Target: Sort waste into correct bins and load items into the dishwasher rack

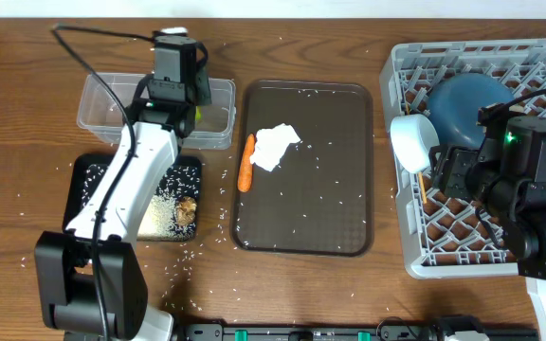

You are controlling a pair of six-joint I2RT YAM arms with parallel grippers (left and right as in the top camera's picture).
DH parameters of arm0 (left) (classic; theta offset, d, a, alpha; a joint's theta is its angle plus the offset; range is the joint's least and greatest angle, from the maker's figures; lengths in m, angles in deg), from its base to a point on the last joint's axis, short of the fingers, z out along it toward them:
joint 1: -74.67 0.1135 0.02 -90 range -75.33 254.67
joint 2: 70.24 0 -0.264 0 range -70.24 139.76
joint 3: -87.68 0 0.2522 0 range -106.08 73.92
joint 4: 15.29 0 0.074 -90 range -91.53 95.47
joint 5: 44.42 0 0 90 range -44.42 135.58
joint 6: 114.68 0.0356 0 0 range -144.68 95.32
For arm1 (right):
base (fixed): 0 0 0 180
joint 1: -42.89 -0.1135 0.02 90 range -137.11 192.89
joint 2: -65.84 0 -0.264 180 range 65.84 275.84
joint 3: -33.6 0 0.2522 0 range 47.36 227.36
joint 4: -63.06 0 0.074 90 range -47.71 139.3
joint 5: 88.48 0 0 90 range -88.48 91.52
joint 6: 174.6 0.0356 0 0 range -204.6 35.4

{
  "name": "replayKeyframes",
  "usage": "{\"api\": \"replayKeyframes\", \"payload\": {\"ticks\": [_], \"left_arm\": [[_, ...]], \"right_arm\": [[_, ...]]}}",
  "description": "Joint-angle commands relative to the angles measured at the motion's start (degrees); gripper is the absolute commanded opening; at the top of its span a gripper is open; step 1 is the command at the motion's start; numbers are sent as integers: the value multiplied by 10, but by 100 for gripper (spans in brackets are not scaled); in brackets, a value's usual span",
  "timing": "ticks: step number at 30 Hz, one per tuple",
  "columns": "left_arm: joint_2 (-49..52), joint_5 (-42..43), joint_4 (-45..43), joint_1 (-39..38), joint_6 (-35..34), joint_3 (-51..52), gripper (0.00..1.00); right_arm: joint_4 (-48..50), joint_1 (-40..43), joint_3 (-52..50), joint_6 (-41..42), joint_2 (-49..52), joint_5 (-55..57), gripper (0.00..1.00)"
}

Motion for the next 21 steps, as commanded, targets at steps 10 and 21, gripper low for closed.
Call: {"api": "replayKeyframes", "payload": {"ticks": [10,21], "left_arm": [[-5,4,17,-2,-158,-3,60],[-5,143,101,-137,184,12,60]], "right_arm": [[-1,5,2,5,-3,-1,66],[4,5,2,0,-2,0,68]]}}
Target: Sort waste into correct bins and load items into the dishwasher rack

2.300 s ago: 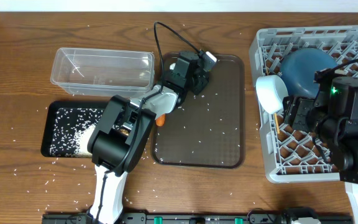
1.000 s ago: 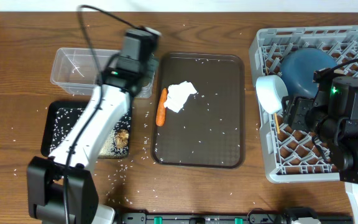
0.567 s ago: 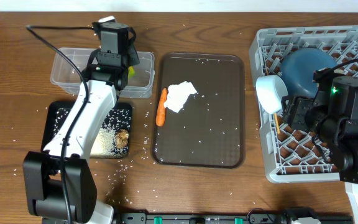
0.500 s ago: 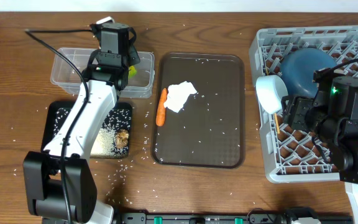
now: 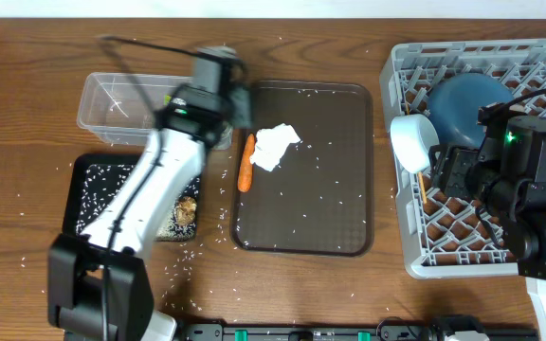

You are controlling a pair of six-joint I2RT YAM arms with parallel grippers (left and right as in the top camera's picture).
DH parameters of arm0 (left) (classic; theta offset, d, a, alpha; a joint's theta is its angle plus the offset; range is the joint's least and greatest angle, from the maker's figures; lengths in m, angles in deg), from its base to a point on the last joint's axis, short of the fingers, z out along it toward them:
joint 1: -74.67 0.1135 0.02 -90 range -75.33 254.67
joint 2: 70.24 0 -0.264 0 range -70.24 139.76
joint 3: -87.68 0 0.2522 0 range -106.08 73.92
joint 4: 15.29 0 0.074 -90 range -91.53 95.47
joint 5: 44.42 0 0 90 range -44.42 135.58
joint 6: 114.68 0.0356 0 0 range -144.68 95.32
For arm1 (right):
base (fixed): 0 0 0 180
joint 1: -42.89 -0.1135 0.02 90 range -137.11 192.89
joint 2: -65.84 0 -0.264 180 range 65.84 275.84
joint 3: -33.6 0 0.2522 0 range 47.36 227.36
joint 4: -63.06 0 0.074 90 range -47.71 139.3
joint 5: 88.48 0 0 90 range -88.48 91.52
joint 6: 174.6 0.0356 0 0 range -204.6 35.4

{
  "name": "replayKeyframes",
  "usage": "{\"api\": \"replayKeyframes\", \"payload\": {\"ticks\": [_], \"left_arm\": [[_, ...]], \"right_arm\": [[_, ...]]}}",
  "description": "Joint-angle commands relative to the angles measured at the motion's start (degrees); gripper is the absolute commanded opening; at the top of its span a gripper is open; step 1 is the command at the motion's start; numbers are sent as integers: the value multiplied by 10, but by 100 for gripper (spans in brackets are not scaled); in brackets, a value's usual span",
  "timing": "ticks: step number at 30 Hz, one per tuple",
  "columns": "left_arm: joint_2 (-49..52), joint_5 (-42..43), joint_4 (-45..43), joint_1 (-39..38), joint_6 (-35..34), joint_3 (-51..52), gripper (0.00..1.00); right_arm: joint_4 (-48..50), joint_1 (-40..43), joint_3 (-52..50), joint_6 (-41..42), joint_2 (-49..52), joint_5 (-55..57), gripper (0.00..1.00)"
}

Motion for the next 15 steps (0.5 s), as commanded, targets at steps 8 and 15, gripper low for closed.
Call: {"api": "replayKeyframes", "payload": {"ticks": [8,15], "left_arm": [[99,-29,-22,-91,241,21,67],[190,-20,-69,-93,253,21,72]], "right_arm": [[0,5,2,1,-2,0,68],[1,5,2,1,-2,0,68]]}}
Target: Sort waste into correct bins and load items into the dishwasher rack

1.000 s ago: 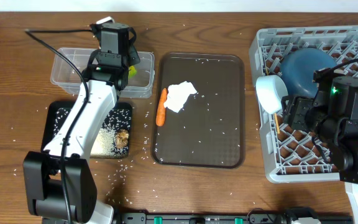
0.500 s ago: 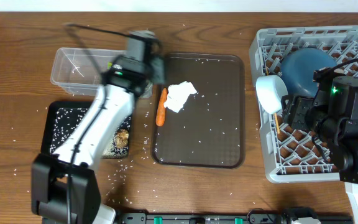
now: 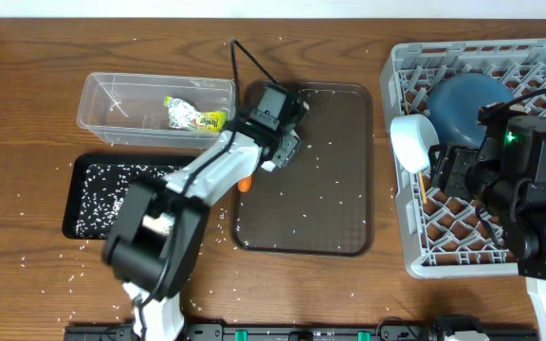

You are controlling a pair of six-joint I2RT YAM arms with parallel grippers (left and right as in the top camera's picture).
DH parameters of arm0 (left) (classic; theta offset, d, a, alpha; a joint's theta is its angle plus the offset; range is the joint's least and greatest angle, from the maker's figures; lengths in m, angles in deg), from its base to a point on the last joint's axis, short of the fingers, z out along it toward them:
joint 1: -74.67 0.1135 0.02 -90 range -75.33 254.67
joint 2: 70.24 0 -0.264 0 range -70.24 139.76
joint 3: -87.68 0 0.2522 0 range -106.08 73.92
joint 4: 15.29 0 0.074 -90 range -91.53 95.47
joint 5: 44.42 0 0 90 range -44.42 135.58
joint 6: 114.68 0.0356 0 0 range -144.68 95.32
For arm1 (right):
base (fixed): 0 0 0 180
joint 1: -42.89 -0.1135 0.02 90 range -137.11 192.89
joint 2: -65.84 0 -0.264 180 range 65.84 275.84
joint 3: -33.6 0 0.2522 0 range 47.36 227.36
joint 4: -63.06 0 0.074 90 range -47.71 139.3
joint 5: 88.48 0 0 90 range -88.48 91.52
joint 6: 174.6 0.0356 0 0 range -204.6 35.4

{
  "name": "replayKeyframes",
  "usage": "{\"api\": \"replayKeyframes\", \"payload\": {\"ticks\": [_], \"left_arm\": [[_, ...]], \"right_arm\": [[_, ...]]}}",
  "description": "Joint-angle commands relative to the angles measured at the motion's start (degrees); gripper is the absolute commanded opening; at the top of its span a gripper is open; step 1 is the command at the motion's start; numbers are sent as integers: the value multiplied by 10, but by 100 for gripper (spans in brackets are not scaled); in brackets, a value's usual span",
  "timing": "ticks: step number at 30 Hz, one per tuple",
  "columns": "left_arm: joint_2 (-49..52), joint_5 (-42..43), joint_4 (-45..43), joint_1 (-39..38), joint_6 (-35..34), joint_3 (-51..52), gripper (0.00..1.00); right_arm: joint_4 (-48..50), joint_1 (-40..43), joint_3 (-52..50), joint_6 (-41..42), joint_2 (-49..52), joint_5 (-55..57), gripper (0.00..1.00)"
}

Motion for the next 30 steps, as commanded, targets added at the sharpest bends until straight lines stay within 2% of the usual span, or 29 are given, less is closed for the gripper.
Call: {"api": "replayKeyframes", "payload": {"ticks": [1,3,5,11,14,17,23,27,30], "left_arm": [[32,-5,-11,0,22,5,72],[47,13,-10,-1,26,5,71],[56,29,-10,-3,26,5,62],[51,30,-10,-12,26,4,21],[33,28,9,-16,25,2,6],[-4,24,49,-16,23,-9,6],[-119,-57,69,10,-10,-15,6],[-169,-62,49,66,-11,-15,6],[-167,-62,43,114,-21,-15,6]], "right_arm": [[0,5,2,1,-2,0,69],[-1,5,2,0,-2,0,68],[-1,5,2,1,-2,0,69],[-1,5,2,1,-2,0,69],[-3,5,2,1,-2,-1,68],[-3,5,2,0,-2,0,69],[-2,5,2,1,-2,0,69],[0,5,1,1,-2,0,69],[0,5,1,1,-2,0,69]]}}
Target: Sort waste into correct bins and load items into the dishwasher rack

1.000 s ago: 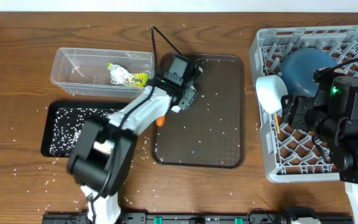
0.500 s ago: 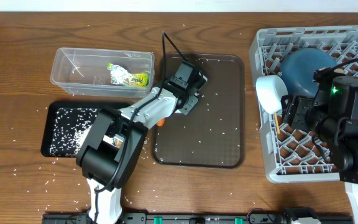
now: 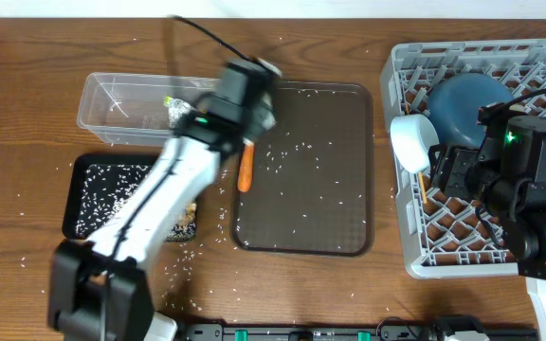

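Note:
My left gripper [image 3: 254, 80] hangs blurred over the seam between the clear plastic bin [image 3: 112, 114] and the brown tray [image 3: 330, 218]. A white tissue scrap [image 3: 267, 66] shows at its tip, so it seems shut on the tissue. An orange carrot [image 3: 245, 172] lies on the tray's left edge. The tray otherwise holds only scattered rice. My right gripper [image 3: 436, 172] sits over the grey dishwasher rack [image 3: 463, 246], next to a white cup [image 3: 410, 137]; its fingers are hidden.
A yellow-green wrapper [image 3: 171, 100] lies in the clear bin. A black tray [image 3: 102, 189] with rice and food scraps sits at the front left. A blue bowl [image 3: 463, 99] stands in the rack. Rice grains are strewn over the wooden table.
The left gripper was down on the white tissue on the brown tray. It now sits higher and to the left, by the clear bin, and the tissue is gone from the tray. The right arm is unchanged.
The left gripper was over the clear bin while the tissue and carrot lay on the brown tray. It then stood at the tray's left edge, then on the tissue. Now it is back beside the bin with the tissue off the tray. The right arm stayed still.

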You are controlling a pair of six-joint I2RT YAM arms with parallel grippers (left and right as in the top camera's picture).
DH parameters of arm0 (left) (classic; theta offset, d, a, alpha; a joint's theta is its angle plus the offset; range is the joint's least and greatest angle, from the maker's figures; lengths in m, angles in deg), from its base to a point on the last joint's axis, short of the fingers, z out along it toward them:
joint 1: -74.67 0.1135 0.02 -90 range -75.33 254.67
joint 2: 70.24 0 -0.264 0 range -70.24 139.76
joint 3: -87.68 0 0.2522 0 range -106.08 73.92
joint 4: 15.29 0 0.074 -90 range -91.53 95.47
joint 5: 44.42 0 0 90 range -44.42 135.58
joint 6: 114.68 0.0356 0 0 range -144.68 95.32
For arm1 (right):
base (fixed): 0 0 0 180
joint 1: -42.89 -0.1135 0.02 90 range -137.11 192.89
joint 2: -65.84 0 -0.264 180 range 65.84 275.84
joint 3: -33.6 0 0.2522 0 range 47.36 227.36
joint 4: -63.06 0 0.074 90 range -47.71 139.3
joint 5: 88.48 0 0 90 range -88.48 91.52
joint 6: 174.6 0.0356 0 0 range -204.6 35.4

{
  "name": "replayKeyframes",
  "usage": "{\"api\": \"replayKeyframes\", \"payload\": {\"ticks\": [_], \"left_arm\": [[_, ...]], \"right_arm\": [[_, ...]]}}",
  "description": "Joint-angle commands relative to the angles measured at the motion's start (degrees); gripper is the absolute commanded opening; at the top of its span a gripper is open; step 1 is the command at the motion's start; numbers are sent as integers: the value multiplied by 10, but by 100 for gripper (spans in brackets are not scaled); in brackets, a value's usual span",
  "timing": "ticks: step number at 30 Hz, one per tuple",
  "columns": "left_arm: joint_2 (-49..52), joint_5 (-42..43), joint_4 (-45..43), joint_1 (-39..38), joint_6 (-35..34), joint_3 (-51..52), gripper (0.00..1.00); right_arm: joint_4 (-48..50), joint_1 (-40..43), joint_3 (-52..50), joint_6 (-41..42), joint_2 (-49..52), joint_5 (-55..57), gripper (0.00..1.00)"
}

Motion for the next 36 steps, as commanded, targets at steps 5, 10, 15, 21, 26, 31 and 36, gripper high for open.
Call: {"api": "replayKeyframes", "payload": {"ticks": [5,10,15,21,26,31,36], "left_arm": [[38,-16,-40,112,-59,-3,6],[46,-15,-74,131,-108,-3,69],[12,-15,-52,123,-108,-3,69],[-59,74,82,68,-107,-3,66],[-53,72,200,-16,-108,9,61],[-10,28,210,-70,-159,53,59],[52,28,169,-71,-172,67,59]], "right_arm": [[7,5,2,1,-2,0,69],[19,5,2,1,-2,-1,69],[17,5,2,1,-2,-1,69],[15,5,2,1,-2,-3,69],[15,5,2,1,-2,-3,70],[13,5,2,1,-2,-3,70],[13,5,2,1,-2,-3,70]]}}
